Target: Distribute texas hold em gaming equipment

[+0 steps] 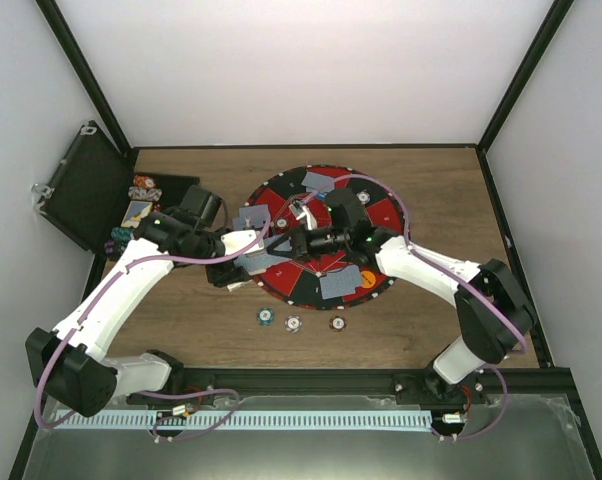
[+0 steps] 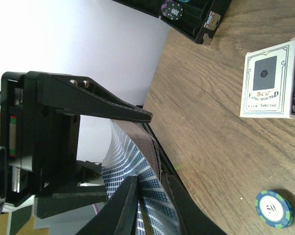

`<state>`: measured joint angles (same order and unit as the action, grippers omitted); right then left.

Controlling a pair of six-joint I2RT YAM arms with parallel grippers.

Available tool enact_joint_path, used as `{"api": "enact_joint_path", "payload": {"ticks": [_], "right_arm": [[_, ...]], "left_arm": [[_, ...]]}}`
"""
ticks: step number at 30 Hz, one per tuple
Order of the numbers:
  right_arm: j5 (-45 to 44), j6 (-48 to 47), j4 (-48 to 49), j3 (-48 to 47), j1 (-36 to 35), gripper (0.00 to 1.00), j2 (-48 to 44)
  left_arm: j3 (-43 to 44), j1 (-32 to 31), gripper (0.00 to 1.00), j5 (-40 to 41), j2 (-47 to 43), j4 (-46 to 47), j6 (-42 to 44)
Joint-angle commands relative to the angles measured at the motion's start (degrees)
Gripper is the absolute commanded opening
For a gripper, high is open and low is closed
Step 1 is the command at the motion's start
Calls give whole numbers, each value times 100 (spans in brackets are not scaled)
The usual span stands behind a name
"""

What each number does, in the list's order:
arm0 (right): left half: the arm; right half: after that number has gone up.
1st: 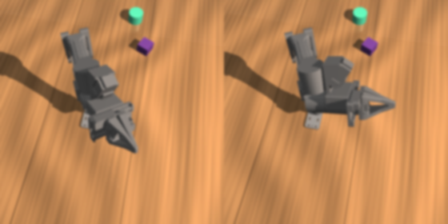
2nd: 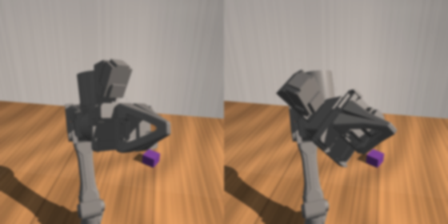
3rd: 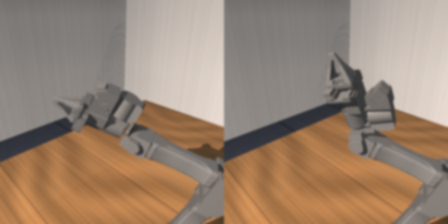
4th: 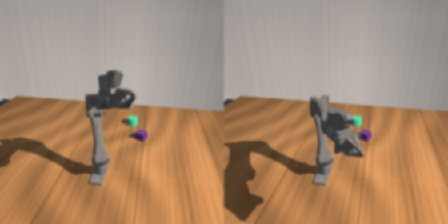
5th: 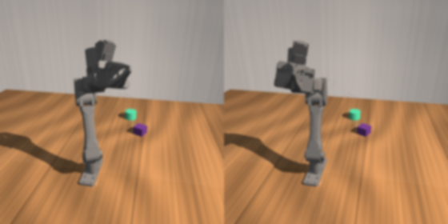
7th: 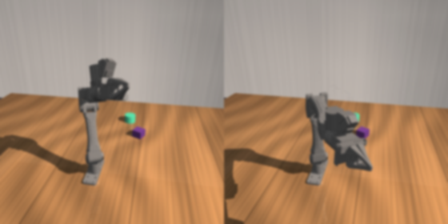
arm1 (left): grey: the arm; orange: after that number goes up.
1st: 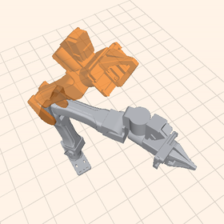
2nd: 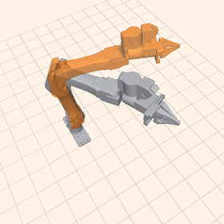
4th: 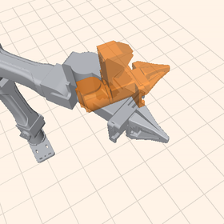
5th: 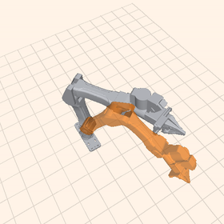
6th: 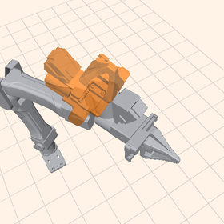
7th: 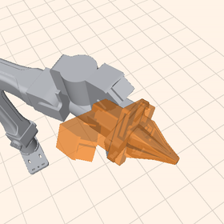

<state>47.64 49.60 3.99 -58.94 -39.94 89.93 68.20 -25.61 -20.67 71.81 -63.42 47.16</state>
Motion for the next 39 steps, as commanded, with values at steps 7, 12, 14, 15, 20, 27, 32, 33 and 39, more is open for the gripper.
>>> {"api": "enact_joint_path", "payload": {"ticks": [7, 12, 14, 15, 20, 27, 32, 33, 39], "right_arm": [[-36, -208, -481, 50, 347, 7, -479], [-16, -881, -1189, -163, 723, 4, -529], [-199, -1323, -1551, -312, 920, 4, -519], [-296, -1518, -1744, -409, 1018, 3, -474], [-1272, -2722, -2913, -1402, 1207, 1, 87], [-4003, -3953, -3787, -2841, 1112, 1, 1302], [-6077, -5096, -3084, -3156, 635, 1, 1769], [-6414, -5428, -2708, -3030, 492, 1, 1798], [-7509, -8068, -292, -1967, -169, 1, 2233]], "left_arm": [[3, -6, 11, -131, -138, 137, 78], [-18, -5, 11, -90, -150, 126, 80], [-40, -6, 11, -63, -153, 124, 85], [-50, -6, 11, -53, -150, 119, 90], [-22, -6, 11, -69, -150, 85, 72], [9, -5, 11, -45, -163, 14, 50], [23, -6, 11, -32, -176, 1, 28], [27, -6, 11, -40, -172, -3, 16], [108, -6, 11, -4, -204, -71, -17]]}}
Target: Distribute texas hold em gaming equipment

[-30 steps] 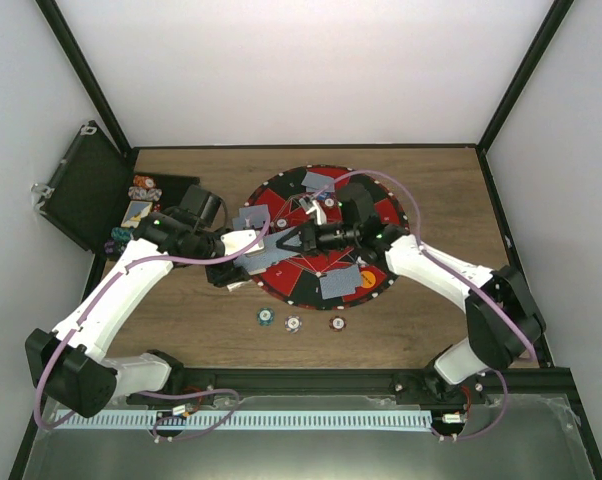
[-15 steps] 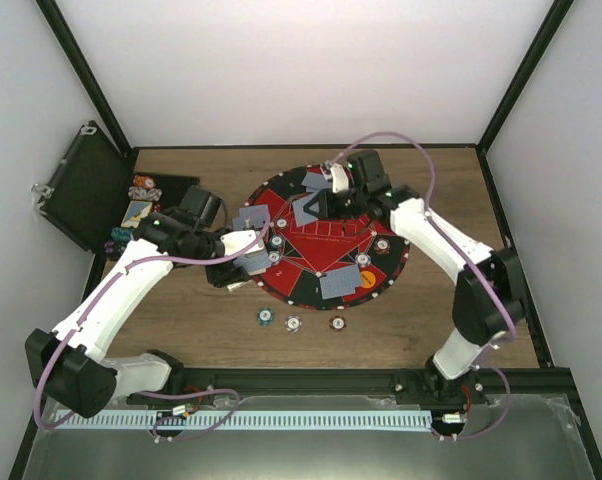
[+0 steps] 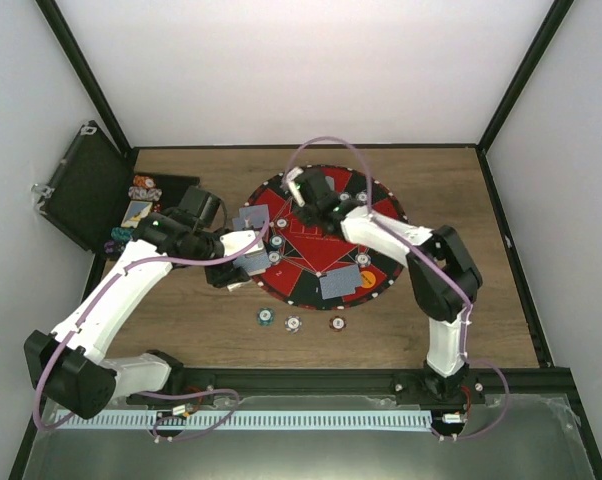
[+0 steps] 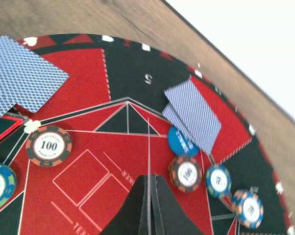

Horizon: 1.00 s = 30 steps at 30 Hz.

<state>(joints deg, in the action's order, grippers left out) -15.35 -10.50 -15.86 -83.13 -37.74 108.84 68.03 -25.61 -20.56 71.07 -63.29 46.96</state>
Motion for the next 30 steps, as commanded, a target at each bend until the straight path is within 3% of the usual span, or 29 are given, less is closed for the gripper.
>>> {"api": "enact_joint_path", "payload": {"ticks": [1, 6, 10, 14, 16, 19, 23, 26, 30], "right_arm": [[-1268, -2336, 1891, 553, -435, 1, 473], [-1134, -2884, 2576, 1068, -479, 3, 759], [-1069, -2929, 2557, 1111, -526, 10, 867], [-739, -2661, 2131, 1116, -566, 27, 782], [-419, -2437, 1648, 1035, -576, 47, 718], [-27, -2040, 1007, 865, -577, 64, 612], [10, -1683, 879, 987, -577, 80, 313], [-223, -1458, 1084, 1192, -569, 99, 40], [-592, -1123, 1365, 1359, -506, 100, -317]], "left_arm": [[123, -6, 11, 4, -147, -92, 10], [118, -6, 11, 47, -220, -126, 31], [138, -3, 11, 81, -227, -140, 73], [163, -6, 11, 63, -226, -130, 85], [174, -1, 11, 35, -225, -129, 76], [210, -3, 11, -8, -234, -144, 68], [240, -6, 11, -10, -188, -139, 67], [271, -3, 11, -52, -164, -165, 53], [257, -6, 11, -64, -187, -179, 58]]}}
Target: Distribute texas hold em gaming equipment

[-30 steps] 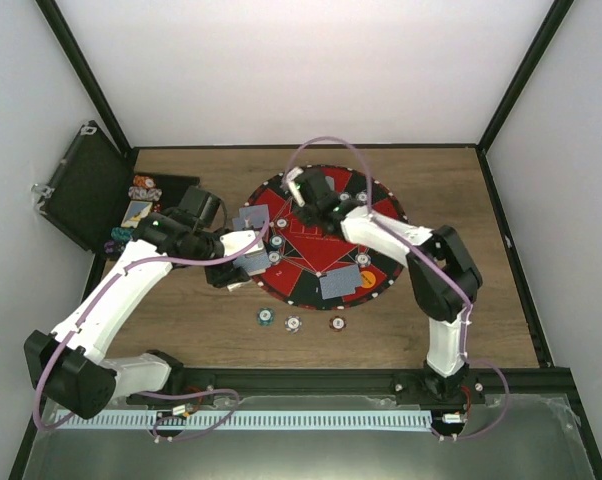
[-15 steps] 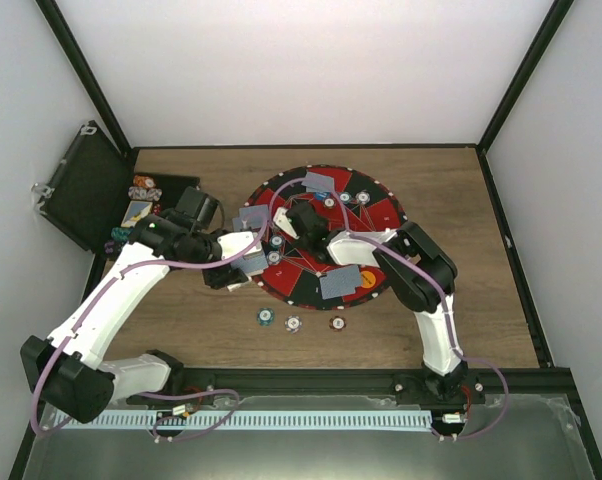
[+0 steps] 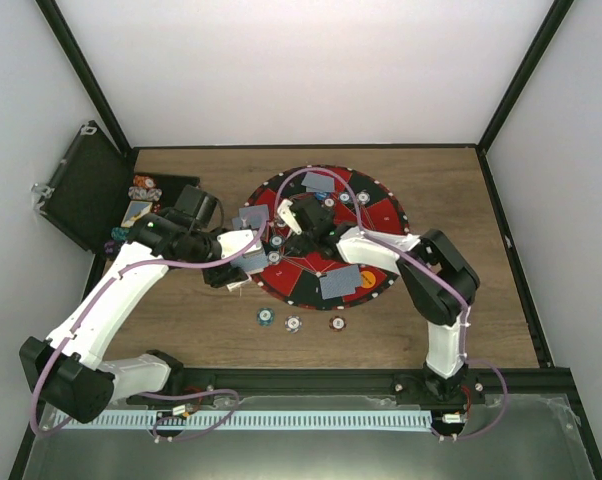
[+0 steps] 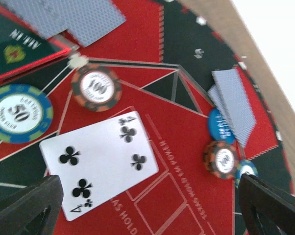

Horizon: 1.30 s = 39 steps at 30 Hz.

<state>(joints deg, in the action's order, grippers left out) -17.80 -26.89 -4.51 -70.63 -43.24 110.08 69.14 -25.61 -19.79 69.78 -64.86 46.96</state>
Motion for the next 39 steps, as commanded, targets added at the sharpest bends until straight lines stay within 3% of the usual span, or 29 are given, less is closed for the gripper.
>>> {"api": "enact_joint_path", "payload": {"ticks": [1, 5, 10, 14, 18, 20, 22, 28, 39], "right_arm": [[-486, 707, 316, 129, 79, 100, -536], [-871, 1800, 571, 290, 305, 100, -1253], [-32, 4022, 409, 502, 840, 100, -2456], [2097, 4421, 143, 513, 1172, 100, -2851], [3832, 5037, -761, -104, 1178, 100, -2598], [4929, 5363, -854, -193, 1171, 100, -2451], [5476, 5727, -730, -49, 1148, 100, -2393], [6447, 6553, 469, 727, 943, 97, -2638], [6833, 6794, 514, 635, 378, 84, -2067]], "left_arm": [[139, -6, 11, -127, -60, -26, 59], [108, -1, 11, -105, -78, -8, 65], [117, -6, 11, -120, -54, 4, 73], [118, -6, 11, -156, -43, 16, 76], [117, -6, 11, -157, -34, 26, 74], [133, -6, 11, -164, -17, 35, 72], [145, -4, 11, -173, -14, 43, 68], [102, -6, 11, -126, -35, 53, 72], [125, -5, 11, -158, -33, 53, 84]]}}
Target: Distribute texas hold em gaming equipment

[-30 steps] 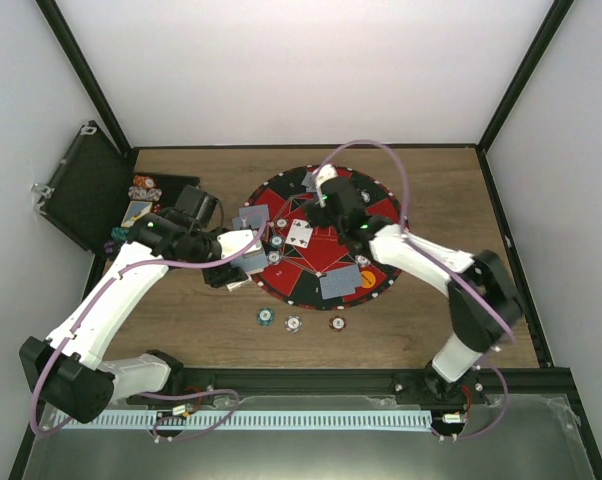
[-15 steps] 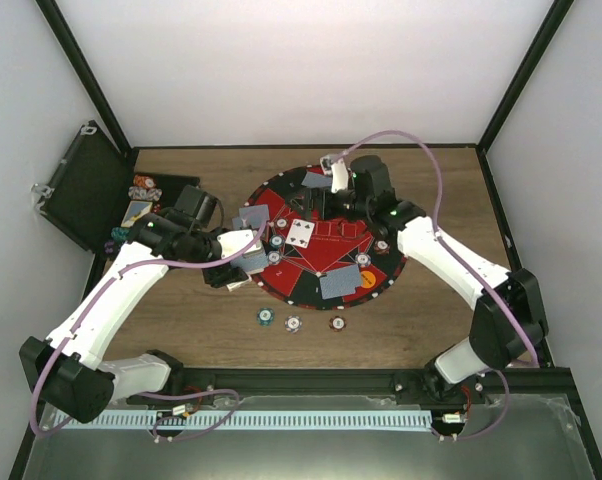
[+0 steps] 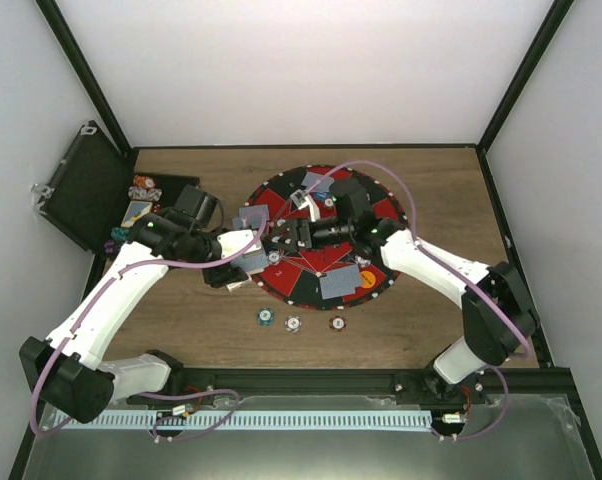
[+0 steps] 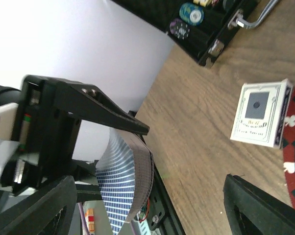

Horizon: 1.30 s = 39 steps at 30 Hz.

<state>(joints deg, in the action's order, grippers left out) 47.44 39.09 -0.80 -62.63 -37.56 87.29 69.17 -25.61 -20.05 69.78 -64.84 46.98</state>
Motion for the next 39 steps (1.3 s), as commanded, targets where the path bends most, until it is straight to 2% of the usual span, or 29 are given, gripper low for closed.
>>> {"api": "enact_joint_path", "payload": {"ticks": [1, 17, 28, 39], "right_arm": [[325, 222, 183, -162, -230, 83, 256], [837, 867, 1123, -466, -729, 79, 1167], [705, 1018, 822, -693, -622, 70, 1563], [533, 866, 365, -354, -278, 59, 1318]], "left_arm": [[123, -4, 11, -124, -39, 50, 83], [154, -6, 11, -119, -11, 34, 83], [163, -6, 11, -147, -52, 0, 89], [169, -6, 11, -102, -70, -1, 103]]}}
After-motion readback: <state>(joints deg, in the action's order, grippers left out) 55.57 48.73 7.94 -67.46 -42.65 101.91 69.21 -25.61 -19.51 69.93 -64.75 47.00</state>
